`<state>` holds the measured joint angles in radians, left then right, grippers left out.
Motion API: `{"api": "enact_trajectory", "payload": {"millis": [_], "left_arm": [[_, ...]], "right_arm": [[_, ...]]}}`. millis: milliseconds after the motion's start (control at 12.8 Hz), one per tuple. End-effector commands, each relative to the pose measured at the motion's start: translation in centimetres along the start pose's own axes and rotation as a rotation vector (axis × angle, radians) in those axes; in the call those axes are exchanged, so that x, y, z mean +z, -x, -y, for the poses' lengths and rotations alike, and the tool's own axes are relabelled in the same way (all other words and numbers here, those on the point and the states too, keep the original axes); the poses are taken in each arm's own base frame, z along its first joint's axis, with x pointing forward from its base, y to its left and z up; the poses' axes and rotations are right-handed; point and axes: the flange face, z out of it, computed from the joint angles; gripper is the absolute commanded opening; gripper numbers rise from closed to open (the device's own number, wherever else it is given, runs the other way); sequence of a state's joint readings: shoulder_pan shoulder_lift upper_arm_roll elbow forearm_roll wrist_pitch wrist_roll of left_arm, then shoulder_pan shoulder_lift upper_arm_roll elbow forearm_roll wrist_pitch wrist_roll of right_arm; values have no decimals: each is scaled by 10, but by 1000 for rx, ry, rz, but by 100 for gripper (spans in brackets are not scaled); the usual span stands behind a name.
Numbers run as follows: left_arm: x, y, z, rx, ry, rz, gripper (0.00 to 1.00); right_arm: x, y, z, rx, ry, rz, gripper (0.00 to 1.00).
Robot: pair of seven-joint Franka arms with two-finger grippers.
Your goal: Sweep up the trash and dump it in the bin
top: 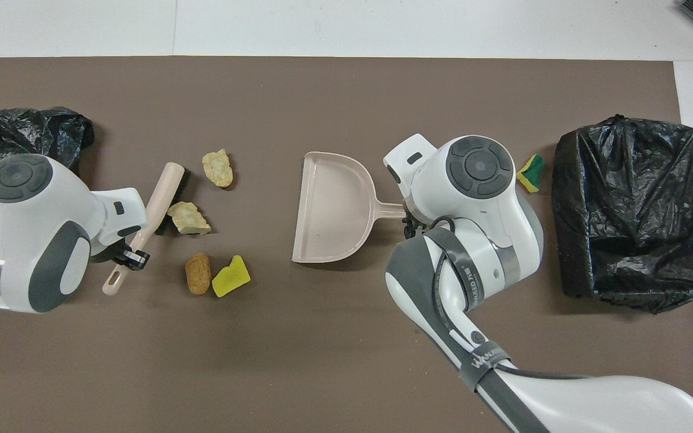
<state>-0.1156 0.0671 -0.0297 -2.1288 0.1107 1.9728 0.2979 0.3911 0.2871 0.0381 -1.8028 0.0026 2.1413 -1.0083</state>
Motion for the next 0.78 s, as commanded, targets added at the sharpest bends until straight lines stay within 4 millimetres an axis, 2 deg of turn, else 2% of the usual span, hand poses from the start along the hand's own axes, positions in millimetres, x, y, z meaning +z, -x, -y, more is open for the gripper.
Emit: {"api": "enact_trajectory", "payload": {"millis": [0,234,391,547,703], "left_arm": [[-5,5,-18,155,-7,12,0],[-16,9,-47,220,-9,54,0],[-33,16,-59,262,-20,53,0],[-51,17,-62,282,-37,20,0],[-65,8,-53,301,-52,-26,0]], "right_arm": [[2,6,3,-63,20,17,0],[13,0,2,-71,29,11,0],[14,0,2,-69,27,11,0],[13,0,2,-69,29,11,0],[13,0,3,-71,27,11,0]]}}
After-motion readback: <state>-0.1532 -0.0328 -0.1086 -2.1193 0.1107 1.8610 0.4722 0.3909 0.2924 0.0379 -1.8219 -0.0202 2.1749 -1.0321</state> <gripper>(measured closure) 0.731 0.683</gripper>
